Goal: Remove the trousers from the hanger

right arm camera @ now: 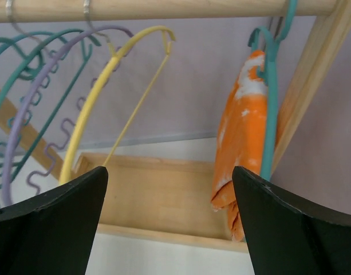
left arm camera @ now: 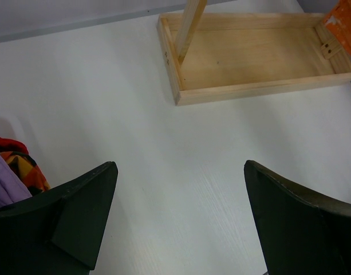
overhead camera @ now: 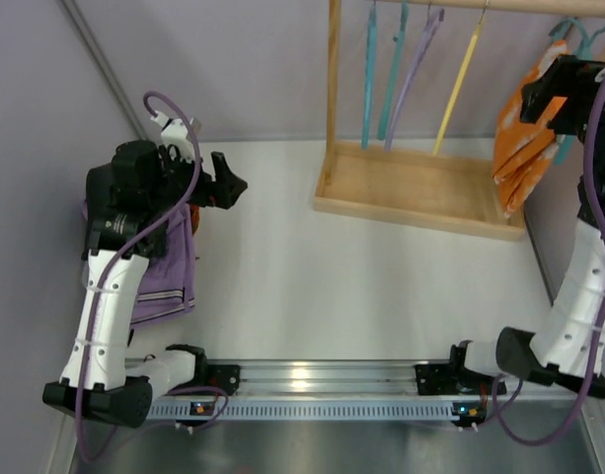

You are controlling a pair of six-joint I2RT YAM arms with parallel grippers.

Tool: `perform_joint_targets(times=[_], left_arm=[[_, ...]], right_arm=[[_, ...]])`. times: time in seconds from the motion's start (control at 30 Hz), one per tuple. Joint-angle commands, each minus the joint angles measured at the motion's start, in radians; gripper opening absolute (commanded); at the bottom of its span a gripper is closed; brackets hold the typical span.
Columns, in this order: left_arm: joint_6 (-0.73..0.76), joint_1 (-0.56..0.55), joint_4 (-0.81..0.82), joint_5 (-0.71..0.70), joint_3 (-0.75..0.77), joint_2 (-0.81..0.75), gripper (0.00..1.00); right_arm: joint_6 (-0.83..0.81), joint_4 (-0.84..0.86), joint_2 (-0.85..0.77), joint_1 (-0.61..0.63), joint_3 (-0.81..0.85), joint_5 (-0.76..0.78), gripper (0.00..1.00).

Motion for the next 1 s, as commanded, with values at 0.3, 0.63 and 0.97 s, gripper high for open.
perform_joint_targets(times=[0.3, 0.63, 0.97], left_arm=[[-0.048, 0.014, 0.038, 0.037, -0.033, -0.074, 0.98], [-0.049, 0.014, 0.046, 0.033, -0.058, -0.088, 0.98], [-0.064, 0.014, 0.046, 0.047, -0.04, -0.063, 0.98]], right_arm=[[0.146, 0.048, 0.227, -0.499, 0.151, -0.514, 0.88], [0.418, 0.265, 0.313, -0.551, 0.071, -0.722, 0.8], [0.429, 0.298, 0.373, -0.436, 0.062, -0.651, 0.76]])
